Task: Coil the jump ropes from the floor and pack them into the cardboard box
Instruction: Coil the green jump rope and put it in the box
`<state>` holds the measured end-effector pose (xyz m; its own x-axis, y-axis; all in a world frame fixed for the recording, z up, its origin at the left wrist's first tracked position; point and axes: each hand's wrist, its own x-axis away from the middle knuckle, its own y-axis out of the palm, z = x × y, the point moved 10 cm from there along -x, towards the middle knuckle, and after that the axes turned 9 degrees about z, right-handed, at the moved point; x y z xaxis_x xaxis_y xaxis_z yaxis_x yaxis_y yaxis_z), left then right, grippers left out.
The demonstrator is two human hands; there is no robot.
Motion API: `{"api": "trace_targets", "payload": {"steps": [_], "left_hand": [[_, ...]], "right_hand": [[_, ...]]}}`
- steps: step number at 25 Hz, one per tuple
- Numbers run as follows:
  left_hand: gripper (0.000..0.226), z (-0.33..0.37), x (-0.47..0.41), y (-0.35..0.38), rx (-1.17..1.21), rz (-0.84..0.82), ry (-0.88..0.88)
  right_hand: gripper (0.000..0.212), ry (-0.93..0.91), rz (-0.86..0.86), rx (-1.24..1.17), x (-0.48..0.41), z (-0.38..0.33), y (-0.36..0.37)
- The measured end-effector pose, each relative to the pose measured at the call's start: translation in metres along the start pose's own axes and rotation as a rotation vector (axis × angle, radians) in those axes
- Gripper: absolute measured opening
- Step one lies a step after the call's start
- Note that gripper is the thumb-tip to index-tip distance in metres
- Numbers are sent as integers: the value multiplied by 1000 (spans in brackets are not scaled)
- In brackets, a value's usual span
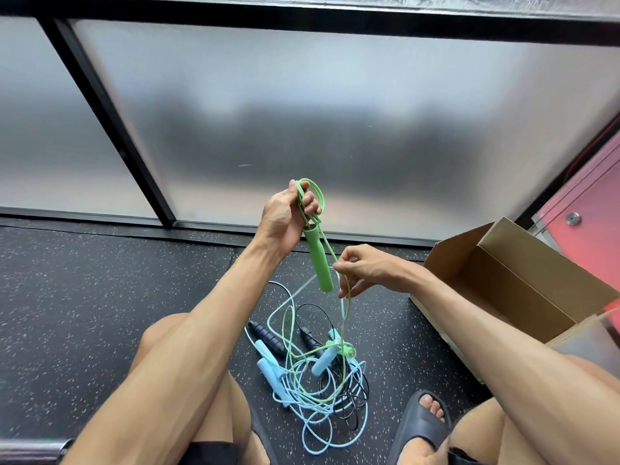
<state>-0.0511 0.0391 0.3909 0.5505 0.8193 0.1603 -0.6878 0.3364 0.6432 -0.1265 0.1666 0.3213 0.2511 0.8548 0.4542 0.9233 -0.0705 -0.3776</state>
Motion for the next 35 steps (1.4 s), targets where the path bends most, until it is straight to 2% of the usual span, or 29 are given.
{"api": "trace_targets", "payload": {"steps": [5,8,11,15,20,23,27,32,35], "left_hand": [[31,15,-7,-14,-55,92,96],[32,19,-8,-20,-132,157,139],[32,19,-8,-19,-233,165,165],[31,21,-8,-13,-419,138,262],[31,14,-8,-7,-807,112,351],[31,-5,-8,-2,-1011,24,312],[33,-29,1,7,-1206,-126,218],[58,-52,11,12,-1179,-262,30],[59,-55,18,15,-1115,-278,-95]], "right_hand": [[18,-6,4,-33,2,0,0],[27,-78,71,25,1,-9,-7],[26,-151,110,84,4,-22,-6],[30,-239,121,170,10,-38,-3],[28,-265,151,109,14,-49,-10],[18,-332,206,155,20,-61,-21],[18,-421,285,160,23,-69,-33],[15,-482,423,72,26,-73,-58],[20,-501,465,73,26,-74,-63]]}}
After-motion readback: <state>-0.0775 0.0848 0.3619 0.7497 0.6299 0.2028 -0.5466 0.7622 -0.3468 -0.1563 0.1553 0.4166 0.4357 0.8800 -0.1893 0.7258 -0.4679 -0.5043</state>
